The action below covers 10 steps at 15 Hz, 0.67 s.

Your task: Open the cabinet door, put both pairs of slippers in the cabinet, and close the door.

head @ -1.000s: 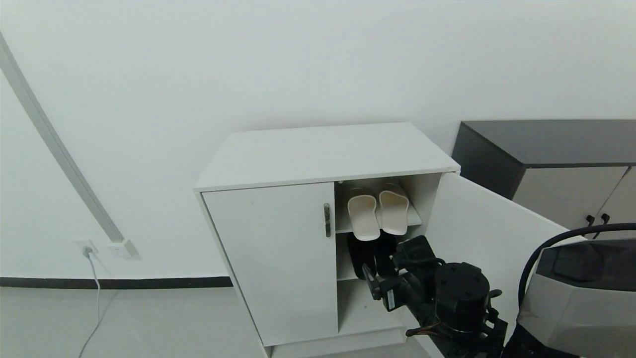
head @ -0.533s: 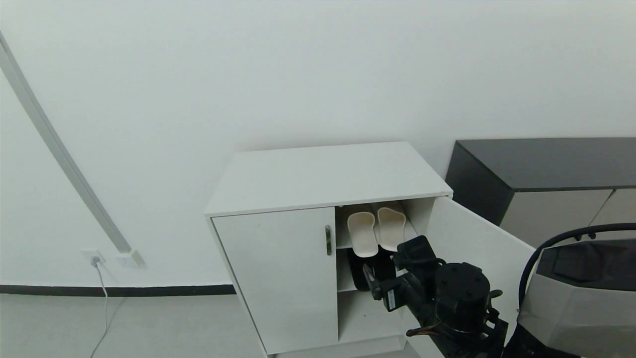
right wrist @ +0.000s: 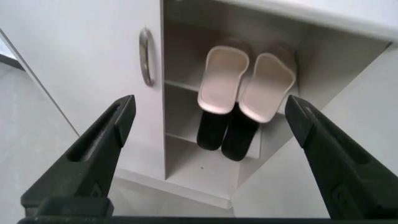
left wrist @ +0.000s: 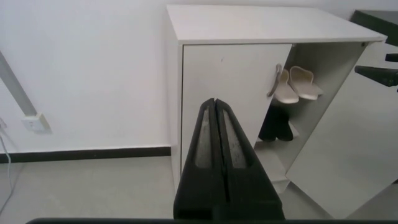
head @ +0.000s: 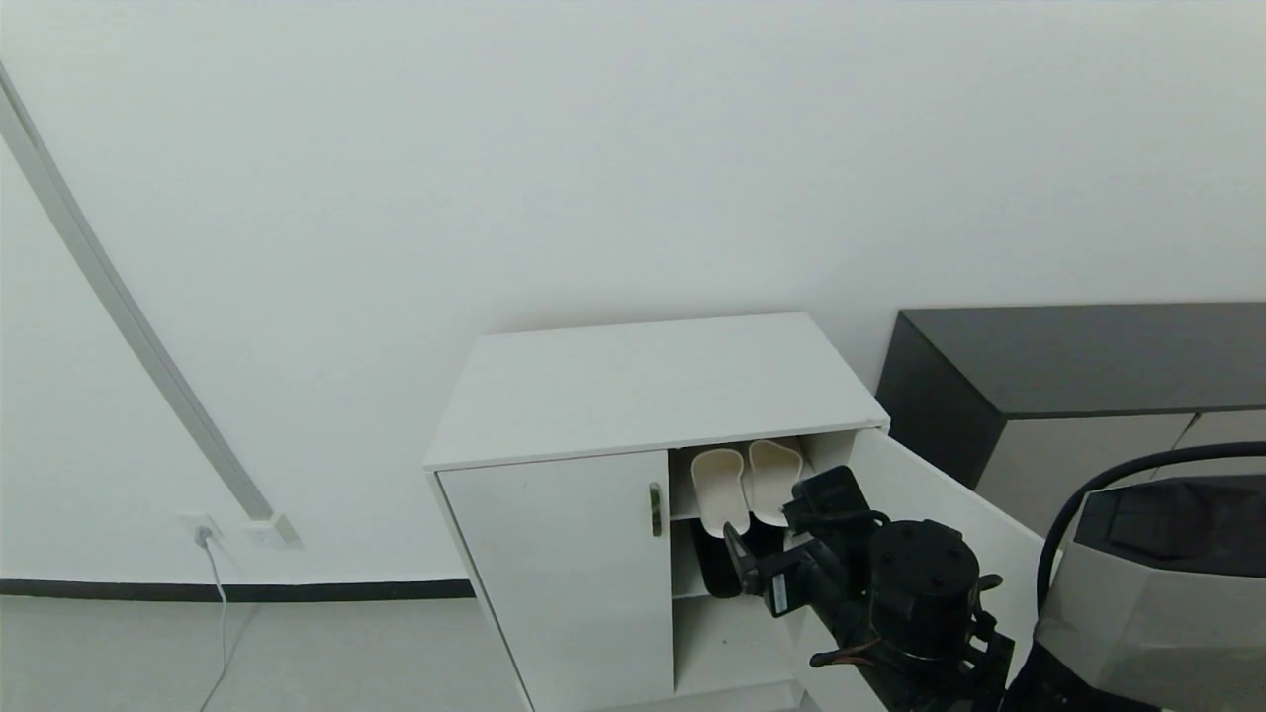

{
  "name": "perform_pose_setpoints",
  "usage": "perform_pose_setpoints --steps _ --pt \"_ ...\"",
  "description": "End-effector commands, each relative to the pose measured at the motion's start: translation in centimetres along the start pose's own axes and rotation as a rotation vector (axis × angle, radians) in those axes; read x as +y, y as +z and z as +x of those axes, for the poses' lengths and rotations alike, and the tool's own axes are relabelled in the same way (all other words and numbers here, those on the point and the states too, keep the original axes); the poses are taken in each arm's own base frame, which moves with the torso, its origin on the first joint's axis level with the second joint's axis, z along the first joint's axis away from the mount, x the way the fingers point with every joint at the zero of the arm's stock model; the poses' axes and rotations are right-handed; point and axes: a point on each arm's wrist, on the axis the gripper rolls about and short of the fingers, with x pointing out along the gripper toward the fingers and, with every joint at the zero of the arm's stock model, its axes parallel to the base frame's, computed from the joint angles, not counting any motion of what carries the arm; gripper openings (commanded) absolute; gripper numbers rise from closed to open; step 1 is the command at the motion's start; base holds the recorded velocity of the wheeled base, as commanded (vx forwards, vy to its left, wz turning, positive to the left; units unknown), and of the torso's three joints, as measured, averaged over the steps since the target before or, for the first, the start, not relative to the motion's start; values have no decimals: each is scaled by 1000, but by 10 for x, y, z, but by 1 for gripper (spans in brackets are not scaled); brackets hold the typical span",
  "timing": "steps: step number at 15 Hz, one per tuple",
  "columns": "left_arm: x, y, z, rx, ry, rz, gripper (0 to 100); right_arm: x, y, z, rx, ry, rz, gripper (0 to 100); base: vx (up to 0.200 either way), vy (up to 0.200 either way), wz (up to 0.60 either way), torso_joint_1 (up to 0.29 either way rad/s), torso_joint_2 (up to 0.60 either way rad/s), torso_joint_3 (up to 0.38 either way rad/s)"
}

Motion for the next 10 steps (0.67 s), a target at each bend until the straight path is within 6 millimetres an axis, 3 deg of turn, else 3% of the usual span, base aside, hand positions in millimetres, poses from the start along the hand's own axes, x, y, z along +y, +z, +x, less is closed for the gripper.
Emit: perform_pose_setpoints --steps 1,4,8,10 --pt "0 0 0 -1 0 -1 0 0 1 0 -6 0 2 100 0 0 0 178 -369 -203" --pt "0 0 0 -1 0 -1 0 -1 1 0 -4 -3 2 100 0 0 0 137 -315 -163" --pt "0 0 0 -1 0 -1 0 -2 3 -1 -8 17 3 100 0 0 0 7 -14 -5" --pt "0 0 0 -1 0 -1 0 -4 4 -2 -10 15 3 100 0 0 -600 7 2 2"
